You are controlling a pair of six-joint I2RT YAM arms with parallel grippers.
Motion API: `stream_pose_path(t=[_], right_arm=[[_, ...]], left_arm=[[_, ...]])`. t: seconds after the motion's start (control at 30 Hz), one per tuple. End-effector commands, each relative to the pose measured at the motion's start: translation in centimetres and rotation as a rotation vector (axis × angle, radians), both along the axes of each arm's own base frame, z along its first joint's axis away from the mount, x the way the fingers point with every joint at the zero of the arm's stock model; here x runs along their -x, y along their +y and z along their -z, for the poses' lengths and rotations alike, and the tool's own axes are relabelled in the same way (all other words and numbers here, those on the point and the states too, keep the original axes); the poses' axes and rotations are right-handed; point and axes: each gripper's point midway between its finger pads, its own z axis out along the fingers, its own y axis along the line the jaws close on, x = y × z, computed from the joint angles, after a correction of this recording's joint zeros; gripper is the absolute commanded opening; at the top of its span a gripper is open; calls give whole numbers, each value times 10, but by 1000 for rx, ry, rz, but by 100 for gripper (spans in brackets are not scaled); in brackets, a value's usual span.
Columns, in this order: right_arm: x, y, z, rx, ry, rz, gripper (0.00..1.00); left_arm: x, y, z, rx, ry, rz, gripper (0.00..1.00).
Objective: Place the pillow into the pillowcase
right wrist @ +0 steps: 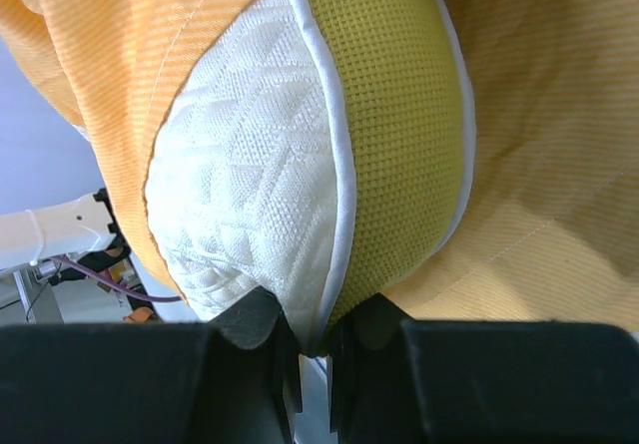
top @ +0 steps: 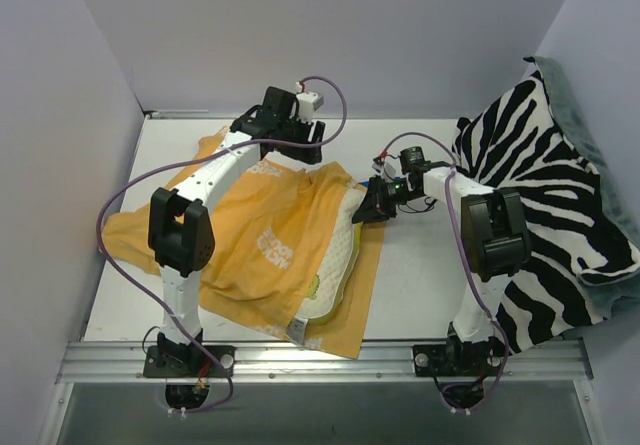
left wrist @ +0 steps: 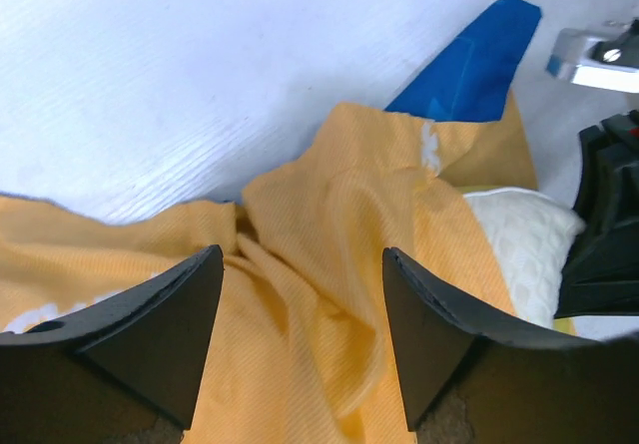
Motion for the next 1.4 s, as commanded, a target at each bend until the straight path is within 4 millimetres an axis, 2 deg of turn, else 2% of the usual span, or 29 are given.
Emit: stream_pose_path(t=[0.0, 0.07, 0.1, 0.23, 0.3, 0.37, 0.43, 0.5, 0.53, 0.57, 0.63, 0.7, 0.77, 0.8, 0.83, 0.87, 0.93, 0.97, 1.0, 1.03, 1.07, 1.1, 1.13, 1.17, 1.2, 1.23, 1.27, 1.33, 1.37], right_arm=[[1, -3, -7, -4, -19, -15, 0], [1, -1, -9, -8, -20, -17, 0], [0, -1, -9, -7, -22, -16, 0], [0, 2, -14, -18, -35, -20, 0], [1, 2, -14, -18, -41, -22, 0], [2, 6, -14, -27, -38, -24, 0], [4, 12, -14, -34, -33, -34, 0], [2, 20, -17, -49, -38, -36, 0], [0, 23, -17, -55, -36, -34, 0], [-3, 25, -19, -67, -30, -18, 0], [-9, 25, -23, -83, -23, 4, 0], [-17, 17, -26, -90, -29, 42, 0], [-25, 10, -27, -85, -41, 68, 0], [-33, 1, -28, -79, -56, 89, 0], [-39, -4, -28, -72, -71, 99, 0], [-53, -9, -33, -52, -107, 117, 0], [-77, -27, -30, 0, -147, 155, 10], [-97, -34, -45, 25, -180, 181, 17], [-104, -40, -46, 44, -166, 199, 41], [-110, -50, -48, 60, -144, 235, 49], [-104, -53, -51, 73, -102, 244, 53], [-95, -56, -47, 85, -66, 256, 74], [-84, -56, -57, 82, -54, 274, 85], [-71, -54, -57, 80, -28, 278, 94], [-44, -53, -38, 95, 53, 276, 98], [-28, -44, -46, 91, 47, 252, 98], [-12, -39, -40, 90, 85, 240, 98], [20, -28, -30, 81, 133, 197, 98], [31, -17, -26, 85, 121, 150, 98]], left_arm=[[5, -33, 14, 52, 58, 107, 73], [6, -40, 22, 71, 106, 116, 73], [5, -42, 37, 79, 147, 124, 73], [11, -55, 65, 126, 256, 137, 67], [18, -71, 65, 201, 314, 181, 28], [29, -97, 45, 287, 319, 259, 0], [37, -125, 3, 376, 223, 345, 0], [64, -155, -40, 460, 173, 420, 0], [67, -167, -61, 502, 113, 445, 0], [77, -177, -70, 528, 126, 439, 0], [71, -174, -76, 531, 107, 368, 1], [59, -157, -72, 517, 113, 276, 7], [47, -132, -45, 458, 126, 177, 32], [34, -113, -51, 455, 103, 140, 41], [32, -101, -46, 434, 112, 118, 57], [27, -91, -50, 417, 83, 123, 61], [15, -55, -63, 383, 48, 85, 75], [8, -38, -67, 341, -1, 93, 84], [9, -23, -82, 314, -46, 102, 86], [12, 7, -75, 242, -13, 72, 86], [18, 31, -82, 156, -72, 93, 86], [27, 50, -80, 107, -70, 98, 86], [35, 86, -73, 64, -36, 66, 87], [55, 104, -90, 24, -109, 131, 87], [82, 120, -63, -8, -32, 166, 87], [100, 133, -55, -56, -27, 191, 88], [114, 145, -48, -131, -64, 265, 89], [173, 159, -21, -188, -5, 375, 89], [192, 165, -21, -238, -70, 474, 89]])
